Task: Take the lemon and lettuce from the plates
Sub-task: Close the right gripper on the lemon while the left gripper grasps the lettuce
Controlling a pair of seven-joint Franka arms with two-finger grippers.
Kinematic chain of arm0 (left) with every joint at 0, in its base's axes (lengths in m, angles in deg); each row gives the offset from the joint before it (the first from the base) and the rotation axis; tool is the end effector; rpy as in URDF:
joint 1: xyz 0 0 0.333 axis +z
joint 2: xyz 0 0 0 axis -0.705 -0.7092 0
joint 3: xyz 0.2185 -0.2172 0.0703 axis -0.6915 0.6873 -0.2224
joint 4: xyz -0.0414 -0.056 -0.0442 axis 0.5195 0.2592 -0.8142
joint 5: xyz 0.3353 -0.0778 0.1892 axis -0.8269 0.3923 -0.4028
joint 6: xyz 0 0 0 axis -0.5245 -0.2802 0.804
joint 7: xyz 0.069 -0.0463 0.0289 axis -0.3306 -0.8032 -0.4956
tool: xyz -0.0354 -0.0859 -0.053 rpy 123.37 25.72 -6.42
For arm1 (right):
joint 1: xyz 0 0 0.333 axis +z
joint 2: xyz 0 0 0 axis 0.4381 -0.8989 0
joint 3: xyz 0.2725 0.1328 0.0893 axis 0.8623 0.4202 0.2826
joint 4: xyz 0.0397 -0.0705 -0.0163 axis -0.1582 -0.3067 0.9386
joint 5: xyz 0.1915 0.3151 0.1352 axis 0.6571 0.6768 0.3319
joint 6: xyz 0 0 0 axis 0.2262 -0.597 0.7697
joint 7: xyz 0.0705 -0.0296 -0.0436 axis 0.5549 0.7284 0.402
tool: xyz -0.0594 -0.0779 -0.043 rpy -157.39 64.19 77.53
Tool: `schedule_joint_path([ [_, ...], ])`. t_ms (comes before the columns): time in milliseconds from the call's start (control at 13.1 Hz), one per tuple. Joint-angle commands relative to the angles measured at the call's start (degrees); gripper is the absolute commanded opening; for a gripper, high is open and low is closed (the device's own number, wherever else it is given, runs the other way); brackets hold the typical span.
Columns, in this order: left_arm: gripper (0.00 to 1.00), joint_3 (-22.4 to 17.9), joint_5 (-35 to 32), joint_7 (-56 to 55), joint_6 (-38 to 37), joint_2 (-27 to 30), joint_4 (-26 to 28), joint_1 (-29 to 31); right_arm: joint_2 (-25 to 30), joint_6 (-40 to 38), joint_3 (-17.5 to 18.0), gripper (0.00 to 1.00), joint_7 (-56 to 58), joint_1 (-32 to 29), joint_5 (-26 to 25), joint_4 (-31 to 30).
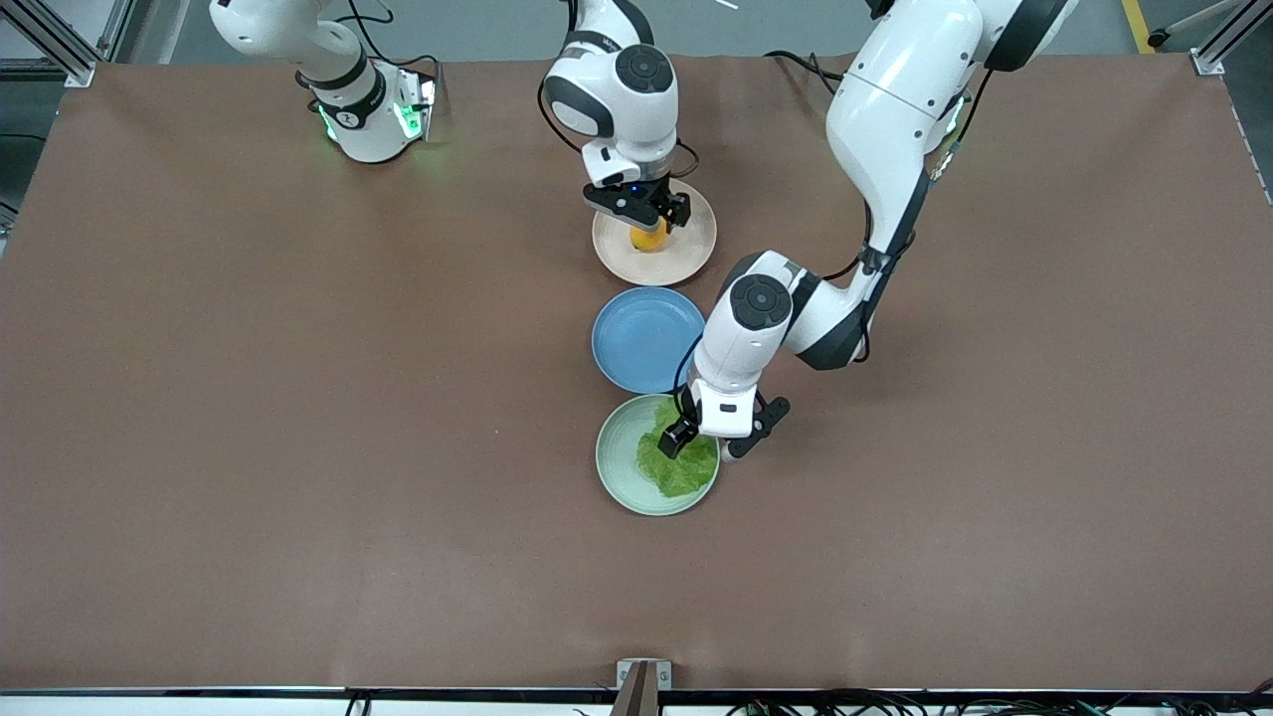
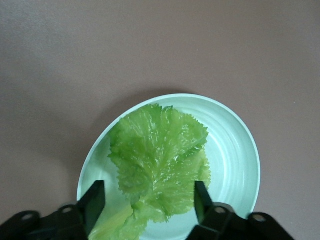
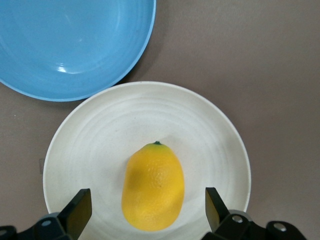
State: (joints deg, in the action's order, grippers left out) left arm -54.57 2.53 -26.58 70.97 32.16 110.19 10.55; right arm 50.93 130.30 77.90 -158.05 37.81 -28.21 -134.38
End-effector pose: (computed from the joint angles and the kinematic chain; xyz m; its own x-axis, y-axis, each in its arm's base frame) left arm 0.5936 -0.4301 0.2180 0.7141 0.6997 0.0210 0.6602 -0.6831 0.3123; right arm 0.2687 0.5417 0.2564 0.8852 -0.4649 -0.0150 -0.4650 -0.8853 -0.0013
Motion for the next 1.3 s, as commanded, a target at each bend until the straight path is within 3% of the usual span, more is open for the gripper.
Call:
schedule_joint_path([
  [0, 0.72, -0.2, -1.5, -0.9, 1.8, -0.9, 0.0, -0.1, -2.9, 3.7, -1.0, 1.00, -4.3, 2.6, -1.1, 0.4],
  [306, 0.66, -0.2, -1.4, -0.9, 1.8, -1.2, -0.1, -0.1, -4.7, 4.6, -1.0, 1.00, -5.7, 3.1, -2.0, 0.4],
  [459, 0.55, -0.3, -1.4, -0.9, 1.9, -1.2, -0.1, -0.1, -4.9, 4.7, -1.1, 0.99, -5.8, 3.2, -2.0, 0.4],
  [689, 0.33, -0.3, -1.4, -0.9, 2.0, -1.2, -0.1, -0.1, -4.9, 4.7, -1.1, 0.87, -6.0, 3.2, -2.0, 0.4],
  [765, 0.24, -0.3, -1.4, -0.8, 2.0, -1.2, -0.1, -0.1, -5.2, 4.8, -1.1, 0.80, -6.0, 3.2, -2.2, 0.4],
  [842, 0.15, -0.3, -1.4, -0.8, 2.0, -1.2, -0.1, -0.1, -5.2, 4.7, -1.1, 0.66, -6.0, 3.2, -2.3, 0.4],
  [995, 0.02, -0.2, -1.4, -0.8, 2.0, -1.1, -0.1, -0.1, -5.1, 4.0, -1.4, 0.16, -6.4, 2.7, -2.3, 0.5],
  [1071, 0.01, -0.2, -1.4, -0.8, 2.0, -0.9, -0.2, -0.1, -4.7, 3.4, -1.5, 0.02, -6.3, 2.4, -2.3, 0.5],
  [1224, 0.01, -0.2, -1.1, -0.9, 1.8, 0.4, -0.5, 0.1, -0.9, -3.0, -1.7, 0.00, -3.0, -0.4, -2.3, 1.3],
])
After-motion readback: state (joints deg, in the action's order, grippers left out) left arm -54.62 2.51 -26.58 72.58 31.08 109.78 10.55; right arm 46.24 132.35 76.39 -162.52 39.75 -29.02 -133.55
